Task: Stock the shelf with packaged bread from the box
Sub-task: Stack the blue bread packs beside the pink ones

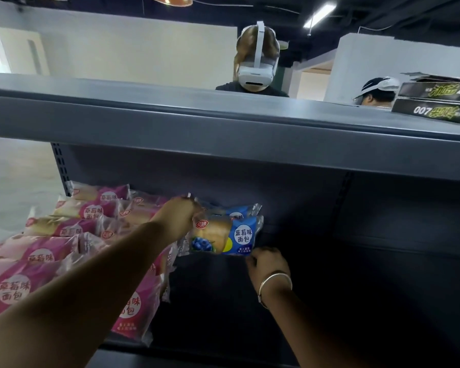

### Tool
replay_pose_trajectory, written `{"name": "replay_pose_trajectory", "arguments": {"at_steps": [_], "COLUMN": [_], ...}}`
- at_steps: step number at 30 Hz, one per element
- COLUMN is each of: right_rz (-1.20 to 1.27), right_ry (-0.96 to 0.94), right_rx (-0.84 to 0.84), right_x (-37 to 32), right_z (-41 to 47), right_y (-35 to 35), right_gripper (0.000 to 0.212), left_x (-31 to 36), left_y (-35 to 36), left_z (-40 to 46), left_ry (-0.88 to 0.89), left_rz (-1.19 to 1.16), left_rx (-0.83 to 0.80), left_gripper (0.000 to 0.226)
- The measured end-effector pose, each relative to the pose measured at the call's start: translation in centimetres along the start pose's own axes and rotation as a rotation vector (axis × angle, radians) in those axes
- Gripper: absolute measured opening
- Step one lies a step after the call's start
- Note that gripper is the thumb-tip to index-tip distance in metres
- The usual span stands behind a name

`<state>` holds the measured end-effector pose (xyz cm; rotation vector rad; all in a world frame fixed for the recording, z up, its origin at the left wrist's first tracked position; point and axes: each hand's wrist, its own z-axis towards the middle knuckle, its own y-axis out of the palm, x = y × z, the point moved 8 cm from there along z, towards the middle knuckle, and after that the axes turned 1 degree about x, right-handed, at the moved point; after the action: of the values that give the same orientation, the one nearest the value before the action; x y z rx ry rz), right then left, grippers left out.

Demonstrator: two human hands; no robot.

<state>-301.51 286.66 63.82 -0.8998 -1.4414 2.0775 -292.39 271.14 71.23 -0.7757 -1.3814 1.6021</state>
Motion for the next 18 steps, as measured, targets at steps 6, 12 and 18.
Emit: {"name": "replay_pose_trajectory", "arguments": {"at_steps": [6, 12, 18], "right_rz": [-0.104, -0.144, -0.106], "right_ry": [-0.026, -0.036, 0.008], "right_rx": [-0.043, -0.022, -0.056], "right_x": [-0.6, -0.8, -0.3], "right_z": [0.2, 0.8, 1.6], "right_y": [0.8, 0.8, 1.5], "right_gripper": [0.029, 0.026, 0.028], "left_x": [0.2, -0.2, -0.6], "left_y": [0.4, 0.4, 1.1], "left_z": [0.6, 1.6, 2.1], "left_ry": [0.051, 0.028, 0.011], "left_rz": [0.419, 0.370, 0.338], "left_rx": [0.058, 0.061, 0.042], "left_gripper": [0.039, 0.030, 0.028]}}
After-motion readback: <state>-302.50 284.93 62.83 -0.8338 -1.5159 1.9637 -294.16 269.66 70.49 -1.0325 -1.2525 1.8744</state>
